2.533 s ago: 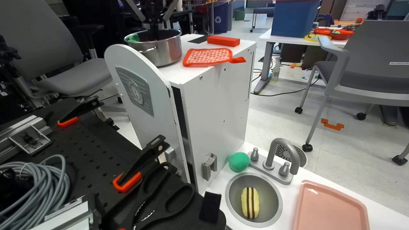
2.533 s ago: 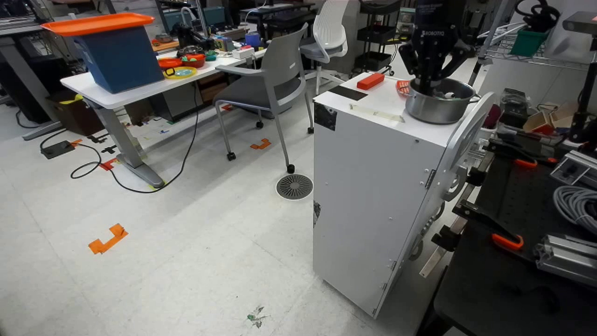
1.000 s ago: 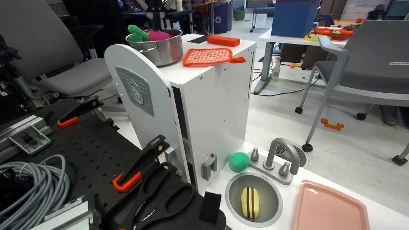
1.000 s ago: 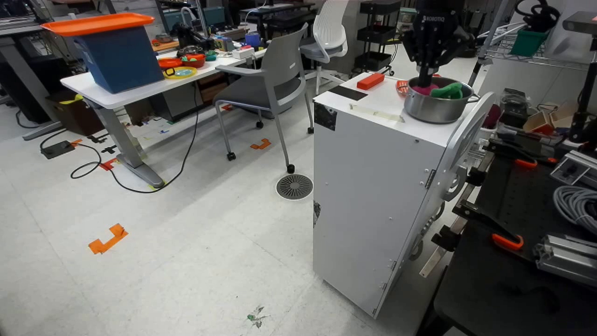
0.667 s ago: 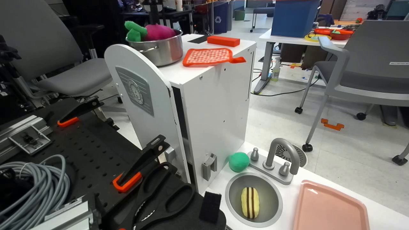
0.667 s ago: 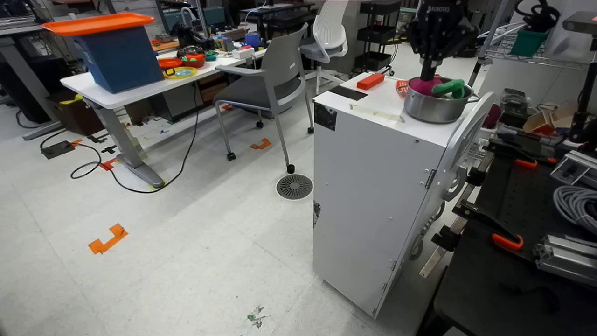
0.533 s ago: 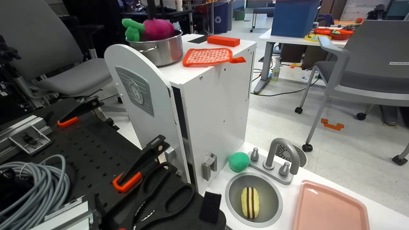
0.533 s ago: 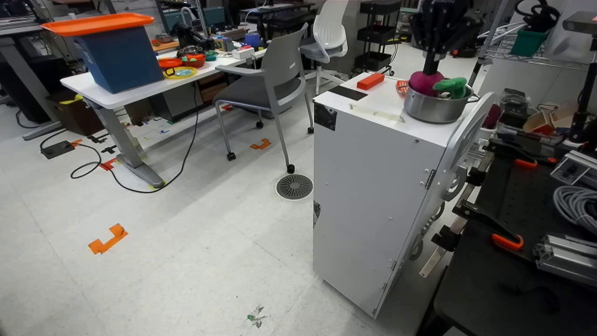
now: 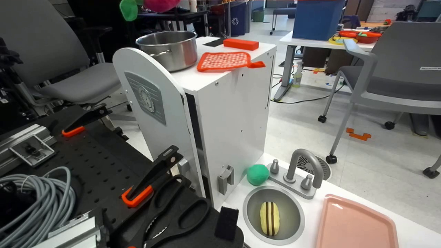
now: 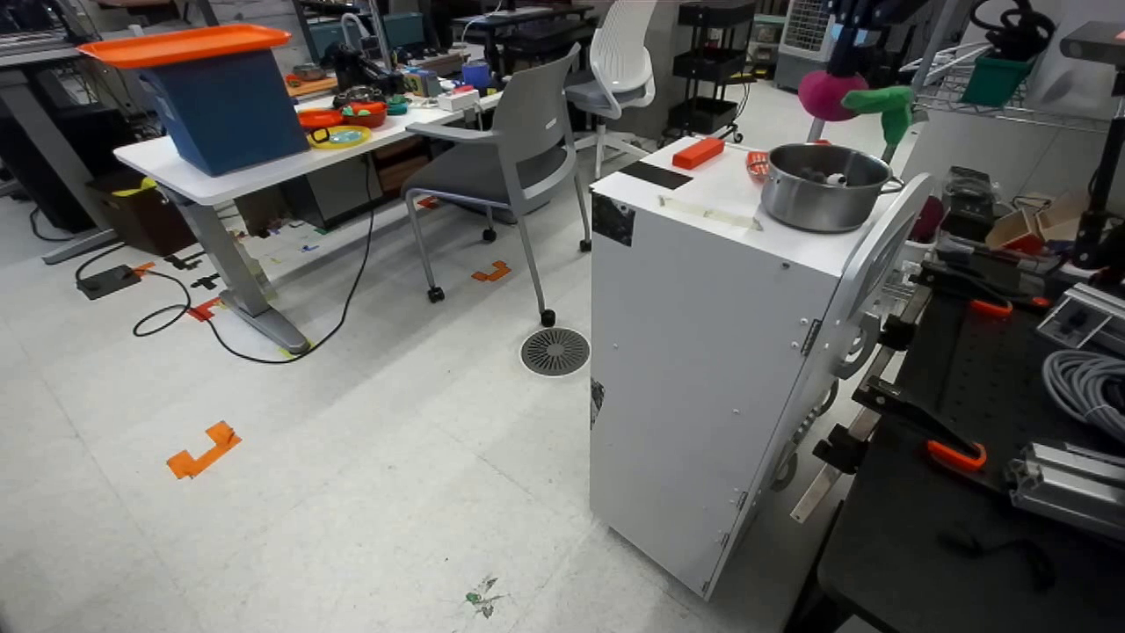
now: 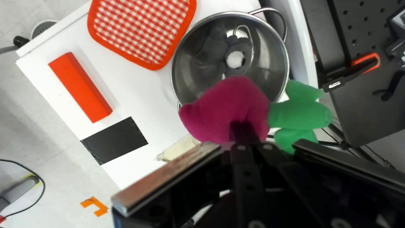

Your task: Take the plush toy out of the pot

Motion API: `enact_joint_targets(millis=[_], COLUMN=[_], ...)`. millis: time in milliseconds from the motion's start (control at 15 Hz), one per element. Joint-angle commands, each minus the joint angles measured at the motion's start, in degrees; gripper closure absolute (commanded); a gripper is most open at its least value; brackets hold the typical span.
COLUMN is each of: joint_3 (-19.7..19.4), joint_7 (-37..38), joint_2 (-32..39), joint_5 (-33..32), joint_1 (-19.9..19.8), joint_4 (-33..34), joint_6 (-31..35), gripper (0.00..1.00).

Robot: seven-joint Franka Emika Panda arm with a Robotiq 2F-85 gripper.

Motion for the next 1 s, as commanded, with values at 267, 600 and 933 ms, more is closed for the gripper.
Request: enact_joint_targets(millis=[267, 600, 933], joint_3=[-6.0, -10.2, -12.7], joint_7=[7.4, 12.2, 16.1], joint_2=[-3.4, -1.8, 0.6], joint_5=[0.8, 0.5, 0.8], joint_1=[-0.9, -3.4, -5.5], joint_4=[0.1, 3.0, 6.1], joint_6=[1.2, 1.3, 2.0], gripper=[1.0, 1.0, 1.0])
